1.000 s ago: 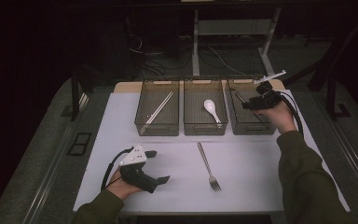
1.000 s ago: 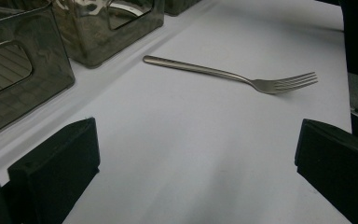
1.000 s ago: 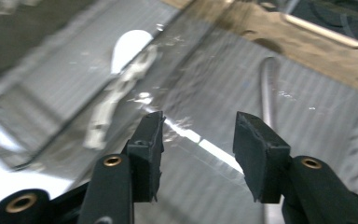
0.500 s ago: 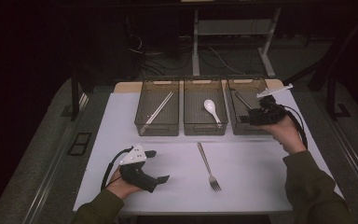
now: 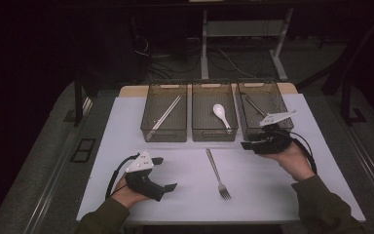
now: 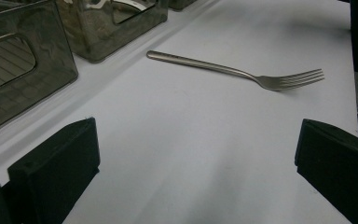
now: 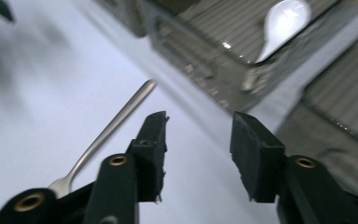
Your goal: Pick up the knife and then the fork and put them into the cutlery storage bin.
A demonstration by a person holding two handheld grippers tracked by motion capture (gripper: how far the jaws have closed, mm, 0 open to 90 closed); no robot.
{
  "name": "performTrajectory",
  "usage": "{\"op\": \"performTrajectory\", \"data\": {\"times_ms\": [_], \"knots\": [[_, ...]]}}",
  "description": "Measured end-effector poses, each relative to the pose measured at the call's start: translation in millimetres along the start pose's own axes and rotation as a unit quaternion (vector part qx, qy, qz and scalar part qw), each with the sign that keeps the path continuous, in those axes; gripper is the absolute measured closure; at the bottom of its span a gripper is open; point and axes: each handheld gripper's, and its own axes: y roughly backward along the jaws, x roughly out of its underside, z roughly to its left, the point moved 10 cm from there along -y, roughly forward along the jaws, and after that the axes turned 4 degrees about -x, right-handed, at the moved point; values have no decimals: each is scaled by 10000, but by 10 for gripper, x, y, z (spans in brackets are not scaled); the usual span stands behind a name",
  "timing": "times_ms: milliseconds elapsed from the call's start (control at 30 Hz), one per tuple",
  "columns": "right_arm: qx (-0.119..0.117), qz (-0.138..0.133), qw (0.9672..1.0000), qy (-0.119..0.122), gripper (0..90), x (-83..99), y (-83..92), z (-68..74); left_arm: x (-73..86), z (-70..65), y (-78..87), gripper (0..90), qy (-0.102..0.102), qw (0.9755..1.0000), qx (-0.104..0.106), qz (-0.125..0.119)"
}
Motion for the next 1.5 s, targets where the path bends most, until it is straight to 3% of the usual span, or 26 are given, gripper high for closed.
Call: {"op": "performTrajectory", "data": {"times_ms": [233,433,800,833,1100,1333,1500], "knots": [[-313,140,9991,262,753,153,-140,329,-6,-11,3,0,4,10000,-26,-15],[-678,290,9960,511,881,280,-234,642,0,-10,2,0,3,10000,-46,21],[-1209,878,9844,933,896,507,-462,1140,4,-6,-1,0,11,10000,-45,15],[-1231,926,9818,1108,896,519,-470,1143,5,-6,0,0,3,10000,-43,33],[-1493,1157,9726,1354,896,603,-559,1395,7,-9,-2,0,-4,10000,-42,41],[-1449,1477,9676,1449,896,719,-571,1472,4,-11,1,0,-4,10000,-40,31],[-1229,1553,9698,1421,896,740,-518,1393,1,-9,4,0,-7,10000,-46,22]]}}
